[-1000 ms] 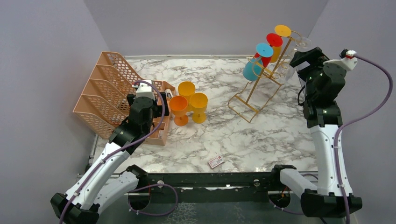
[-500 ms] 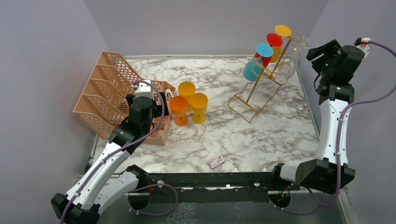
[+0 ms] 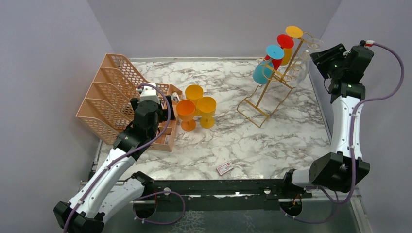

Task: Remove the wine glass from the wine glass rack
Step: Pick up the wine glass from the wine rack.

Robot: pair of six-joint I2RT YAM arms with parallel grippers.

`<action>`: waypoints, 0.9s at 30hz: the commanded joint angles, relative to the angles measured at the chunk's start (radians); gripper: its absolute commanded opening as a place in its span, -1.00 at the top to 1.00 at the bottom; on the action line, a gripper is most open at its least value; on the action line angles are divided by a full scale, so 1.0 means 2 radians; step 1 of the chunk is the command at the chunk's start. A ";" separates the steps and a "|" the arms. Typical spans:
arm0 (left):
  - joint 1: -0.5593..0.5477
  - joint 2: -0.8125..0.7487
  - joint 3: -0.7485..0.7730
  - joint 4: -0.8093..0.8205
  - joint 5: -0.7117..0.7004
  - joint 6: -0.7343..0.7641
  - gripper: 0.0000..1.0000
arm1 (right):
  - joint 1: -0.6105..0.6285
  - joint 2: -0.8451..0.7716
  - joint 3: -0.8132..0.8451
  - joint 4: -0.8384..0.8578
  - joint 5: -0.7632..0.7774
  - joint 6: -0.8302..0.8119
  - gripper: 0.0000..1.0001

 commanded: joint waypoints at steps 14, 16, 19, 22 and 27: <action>0.007 -0.004 -0.009 0.019 0.007 0.001 -0.98 | -0.004 0.048 0.030 0.032 -0.041 0.008 0.41; 0.008 -0.005 -0.009 0.020 0.008 0.001 -0.98 | -0.003 0.047 0.028 0.033 -0.040 0.010 0.51; 0.008 -0.006 -0.009 0.020 0.007 0.001 -0.98 | -0.004 0.046 0.020 0.040 -0.044 0.016 0.57; 0.008 -0.005 -0.010 0.021 0.006 0.001 -0.98 | -0.003 0.045 0.014 0.045 -0.049 0.023 0.60; 0.009 -0.003 -0.009 0.021 0.007 0.001 -0.98 | -0.004 0.039 0.002 0.051 -0.046 0.032 0.63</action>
